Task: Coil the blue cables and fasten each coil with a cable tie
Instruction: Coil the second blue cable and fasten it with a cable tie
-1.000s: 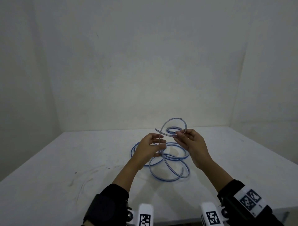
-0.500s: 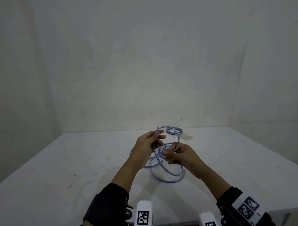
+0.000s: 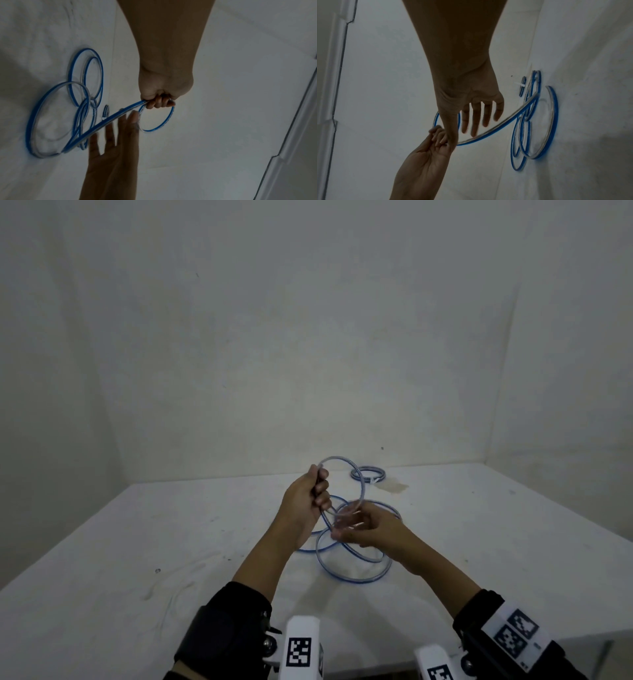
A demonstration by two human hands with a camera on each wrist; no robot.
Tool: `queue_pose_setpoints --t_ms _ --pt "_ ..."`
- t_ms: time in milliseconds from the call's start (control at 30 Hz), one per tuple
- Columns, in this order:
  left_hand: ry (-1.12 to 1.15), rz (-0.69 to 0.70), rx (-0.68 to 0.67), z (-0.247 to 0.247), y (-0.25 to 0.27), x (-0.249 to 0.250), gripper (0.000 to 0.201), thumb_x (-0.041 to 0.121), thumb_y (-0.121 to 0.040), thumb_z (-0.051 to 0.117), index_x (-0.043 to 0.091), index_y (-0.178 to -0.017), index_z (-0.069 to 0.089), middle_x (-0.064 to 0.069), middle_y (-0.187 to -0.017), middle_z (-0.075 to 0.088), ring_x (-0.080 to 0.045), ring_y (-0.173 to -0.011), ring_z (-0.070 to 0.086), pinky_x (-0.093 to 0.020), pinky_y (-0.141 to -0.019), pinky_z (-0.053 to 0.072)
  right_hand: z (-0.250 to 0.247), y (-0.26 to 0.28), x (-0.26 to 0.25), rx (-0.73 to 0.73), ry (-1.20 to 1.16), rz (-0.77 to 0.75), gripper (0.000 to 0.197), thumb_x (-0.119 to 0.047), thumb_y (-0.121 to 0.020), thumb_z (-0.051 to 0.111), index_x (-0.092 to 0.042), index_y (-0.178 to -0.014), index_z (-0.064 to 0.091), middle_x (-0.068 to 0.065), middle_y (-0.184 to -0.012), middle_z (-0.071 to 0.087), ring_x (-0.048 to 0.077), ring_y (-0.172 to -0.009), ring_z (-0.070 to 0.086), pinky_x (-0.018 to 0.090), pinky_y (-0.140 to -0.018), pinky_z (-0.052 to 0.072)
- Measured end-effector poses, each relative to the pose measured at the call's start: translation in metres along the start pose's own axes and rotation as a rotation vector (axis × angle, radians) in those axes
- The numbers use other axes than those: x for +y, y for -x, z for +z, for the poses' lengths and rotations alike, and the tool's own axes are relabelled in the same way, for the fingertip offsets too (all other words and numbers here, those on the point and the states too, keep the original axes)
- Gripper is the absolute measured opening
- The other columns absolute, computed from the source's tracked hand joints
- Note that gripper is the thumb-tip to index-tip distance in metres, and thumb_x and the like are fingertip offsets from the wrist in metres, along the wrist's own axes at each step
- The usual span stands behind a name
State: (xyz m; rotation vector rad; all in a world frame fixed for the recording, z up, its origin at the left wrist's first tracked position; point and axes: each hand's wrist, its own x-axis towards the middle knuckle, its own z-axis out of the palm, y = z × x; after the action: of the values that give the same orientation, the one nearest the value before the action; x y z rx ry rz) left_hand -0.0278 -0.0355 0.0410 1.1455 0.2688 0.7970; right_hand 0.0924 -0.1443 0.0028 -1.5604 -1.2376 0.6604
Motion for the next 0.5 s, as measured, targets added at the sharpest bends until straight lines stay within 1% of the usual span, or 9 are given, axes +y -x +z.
queue_pose_setpoints --t_ms 67,133,167,233,267,333,367,433,500 --pt "0.044 0.023 0.014 -0.005 -0.003 0.005 0.034 0.029 -0.103 0.029 0.014 -0.076 0.044 0.003 -0.06 0.032 -0.007 -0.042 0.029 -0.021 -0.05 0.027 -0.005 0.0 0.009 -0.096 0.173 0.036 0.045 -0.036 -0.071 0.084 -0.028 -0.111 0.064 -0.013 -0.111 0.068 0.001 -0.103 0.062 0.017 -0.091 0.048" --pt "0.087 0.037 0.002 -0.01 -0.005 0.009 0.033 0.029 -0.103 0.029 0.015 -0.076 0.042 0.005 -0.057 0.038 -0.008 -0.041 0.033 -0.02 -0.049 0.032 -0.007 -0.002 0.023 -0.144 0.375 0.064 0.049 -0.053 -0.064 0.082 -0.038 -0.109 0.066 -0.015 -0.119 0.062 0.007 -0.114 0.054 0.027 -0.103 0.043" --pt "0.093 0.046 -0.01 -0.012 -0.006 0.01 0.033 0.03 -0.103 0.03 0.016 -0.076 0.042 0.006 -0.055 0.039 -0.008 -0.041 0.034 -0.02 -0.048 0.034 -0.007 -0.005 0.03 -0.11 0.456 0.083 0.052 -0.063 -0.058 0.078 -0.042 -0.104 0.066 -0.014 -0.122 0.061 0.011 -0.119 0.051 0.032 -0.106 0.04" --pt "0.086 0.069 -0.03 -0.014 -0.005 0.013 0.032 0.03 -0.103 0.031 0.016 -0.076 0.042 0.007 -0.051 0.036 -0.008 -0.041 0.034 -0.02 -0.048 0.037 -0.008 -0.01 0.041 0.055 0.537 0.092 0.054 -0.067 -0.053 0.073 -0.045 -0.101 0.06 -0.004 -0.121 0.059 0.015 -0.116 0.048 0.031 -0.098 0.036" --pt "0.086 0.077 -0.042 -0.015 -0.005 0.014 0.032 0.031 -0.103 0.032 0.015 -0.076 0.043 0.007 -0.05 0.034 -0.009 -0.042 0.036 -0.02 -0.05 0.039 -0.009 -0.01 0.042 0.115 0.494 0.111 0.053 -0.056 -0.061 0.076 -0.04 -0.107 0.057 0.003 -0.117 0.058 0.016 -0.109 0.049 0.029 -0.091 0.037" --pt "0.073 0.087 -0.07 -0.016 -0.003 0.015 0.032 0.03 -0.103 0.031 0.015 -0.077 0.044 0.008 -0.048 0.032 -0.01 -0.044 0.044 -0.021 -0.053 0.044 -0.012 -0.01 0.039 0.032 0.338 0.224 0.049 -0.029 -0.078 0.073 -0.026 -0.121 0.048 0.008 -0.103 0.056 0.016 -0.09 0.054 0.028 -0.079 0.046" --pt "0.054 0.09 -0.085 -0.016 -0.002 0.016 0.033 0.03 -0.103 0.031 0.015 -0.077 0.045 0.008 -0.047 0.031 -0.011 -0.045 0.047 -0.022 -0.055 0.046 -0.012 -0.01 0.039 -0.05 0.302 0.291 0.047 -0.025 -0.082 0.071 -0.024 -0.123 0.046 0.007 -0.098 0.056 0.015 -0.084 0.055 0.026 -0.073 0.049" --pt "0.017 0.083 -0.107 -0.016 0.0 0.018 0.033 0.03 -0.103 0.031 0.016 -0.077 0.046 0.008 -0.047 0.029 -0.009 -0.043 0.043 -0.021 -0.052 0.043 -0.012 -0.013 0.044 -0.068 0.36 0.328 0.037 -0.034 -0.083 0.071 -0.024 -0.115 0.053 0.003 -0.095 0.056 0.011 -0.078 0.056 0.02 -0.065 0.05" --pt "-0.011 0.069 -0.115 -0.016 0.002 0.02 0.032 0.031 -0.102 0.033 0.016 -0.076 0.045 0.009 -0.048 0.027 -0.006 -0.039 0.029 -0.018 -0.045 0.032 -0.011 -0.017 0.051 0.04 0.494 0.216 0.024 -0.043 -0.079 0.074 -0.025 -0.091 0.063 0.002 -0.089 0.059 0.005 -0.072 0.052 0.014 -0.061 0.042"
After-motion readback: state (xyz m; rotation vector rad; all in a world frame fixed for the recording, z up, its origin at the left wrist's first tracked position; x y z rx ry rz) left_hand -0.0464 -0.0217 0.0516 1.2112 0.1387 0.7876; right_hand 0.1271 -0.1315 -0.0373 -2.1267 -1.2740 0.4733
